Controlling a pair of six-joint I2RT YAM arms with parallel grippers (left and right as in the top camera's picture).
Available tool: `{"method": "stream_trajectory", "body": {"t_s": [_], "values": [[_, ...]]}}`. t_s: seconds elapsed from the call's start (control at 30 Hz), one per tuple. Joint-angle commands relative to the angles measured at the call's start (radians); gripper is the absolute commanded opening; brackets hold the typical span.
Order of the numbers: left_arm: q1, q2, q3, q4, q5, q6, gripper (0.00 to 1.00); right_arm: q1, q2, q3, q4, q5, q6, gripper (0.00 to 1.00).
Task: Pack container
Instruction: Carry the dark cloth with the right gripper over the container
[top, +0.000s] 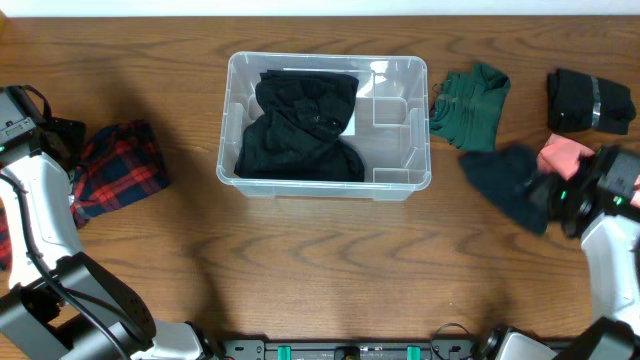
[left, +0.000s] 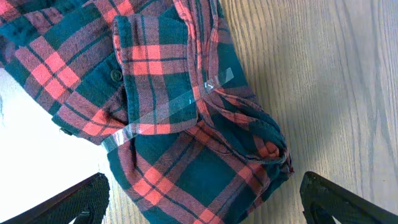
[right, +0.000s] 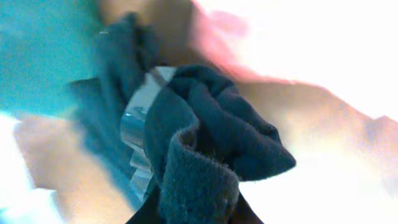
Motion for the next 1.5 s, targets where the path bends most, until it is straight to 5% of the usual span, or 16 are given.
{"method": "stream_trajectory", "body": {"t_s": [0.0, 0.5, 0.9, 1.47], "values": [[0.005, 0.008, 0.000, 0.000, -0.016, -0.001, 0.98, 0.078, -0.033, 0.152, 0.008, -0.096, -0.059, 0.01], [0.005, 0.008, 0.000, 0.000, -0.016, -0.001, 0.98, 0.610, 0.030, 0.409, 0.254, 0.035, -0.145, 0.01], [0.005, 0.008, 0.000, 0.000, -0.016, -0.001, 0.98, 0.788, 0.294, 0.410, 0.357, -0.003, -0.200, 0.01], [0.005, 0.008, 0.000, 0.000, -0.016, -0.001, 0.98, 0.946, 0.301, 0.410, 0.277, 0.671, 0.324, 0.01]]}}
